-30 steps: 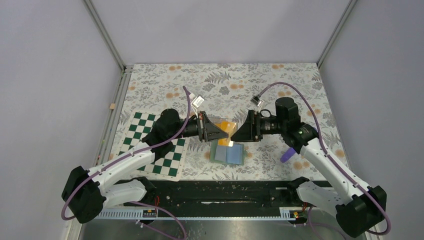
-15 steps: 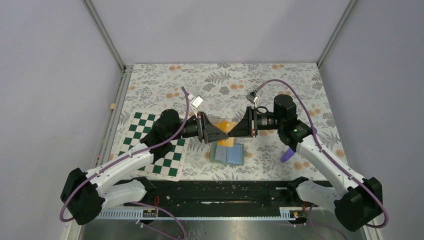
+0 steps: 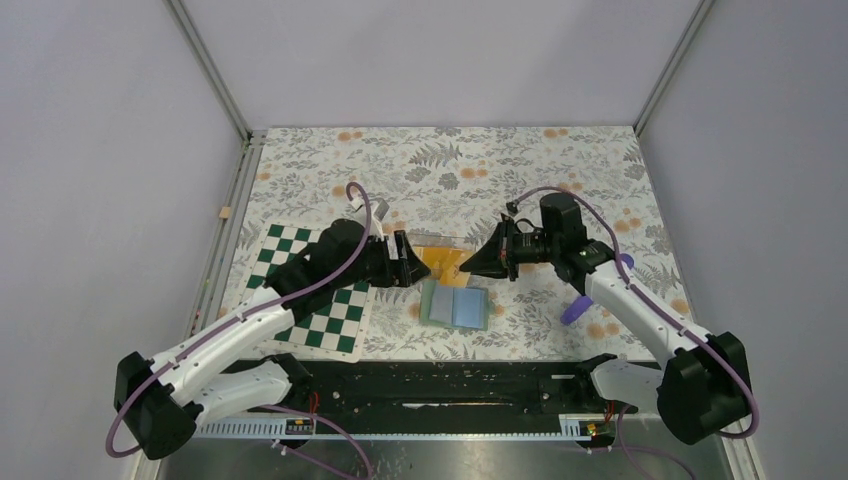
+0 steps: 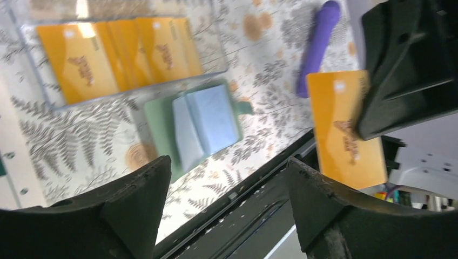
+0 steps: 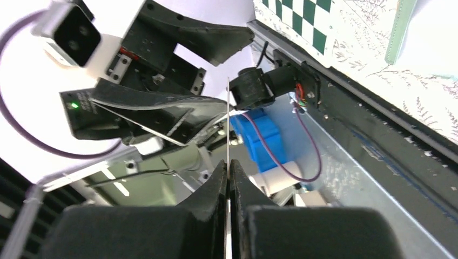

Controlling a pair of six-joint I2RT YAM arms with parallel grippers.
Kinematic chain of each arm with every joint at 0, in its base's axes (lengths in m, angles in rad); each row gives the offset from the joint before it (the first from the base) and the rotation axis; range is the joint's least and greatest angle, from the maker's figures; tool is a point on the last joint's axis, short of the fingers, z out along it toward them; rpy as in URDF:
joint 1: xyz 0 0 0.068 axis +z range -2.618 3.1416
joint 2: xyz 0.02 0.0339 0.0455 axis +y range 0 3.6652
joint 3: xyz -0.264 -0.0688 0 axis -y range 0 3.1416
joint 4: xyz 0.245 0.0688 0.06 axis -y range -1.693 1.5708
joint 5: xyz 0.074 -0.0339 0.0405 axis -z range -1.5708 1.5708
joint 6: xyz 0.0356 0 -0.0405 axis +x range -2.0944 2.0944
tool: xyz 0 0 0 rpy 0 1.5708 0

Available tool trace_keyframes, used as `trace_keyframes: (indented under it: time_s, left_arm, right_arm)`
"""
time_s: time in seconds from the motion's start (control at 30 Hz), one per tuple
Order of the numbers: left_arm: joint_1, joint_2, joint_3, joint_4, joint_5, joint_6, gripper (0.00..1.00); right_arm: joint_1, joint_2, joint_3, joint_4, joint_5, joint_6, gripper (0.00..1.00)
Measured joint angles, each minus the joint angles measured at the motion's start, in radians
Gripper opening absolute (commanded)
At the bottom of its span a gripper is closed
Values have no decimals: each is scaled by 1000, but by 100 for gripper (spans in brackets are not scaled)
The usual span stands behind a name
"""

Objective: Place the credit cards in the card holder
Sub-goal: Insert the credit card into the card holder.

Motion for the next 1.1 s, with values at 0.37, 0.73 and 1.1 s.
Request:
trace_keyframes:
  time_s: [0.37, 0.73, 1.1]
  left_arm:
    - [0, 106, 0, -115, -11, 32, 78]
    - [-26, 187, -44, -53, 67, 5, 76]
    - [11, 113, -237, 452, 314, -220, 69]
  right_arm:
    - [-32, 73, -211, 415, -80, 339, 0]
    - [-35, 3, -36, -222, 126, -346, 0]
    - [-35, -97, -85, -213, 48, -485, 0]
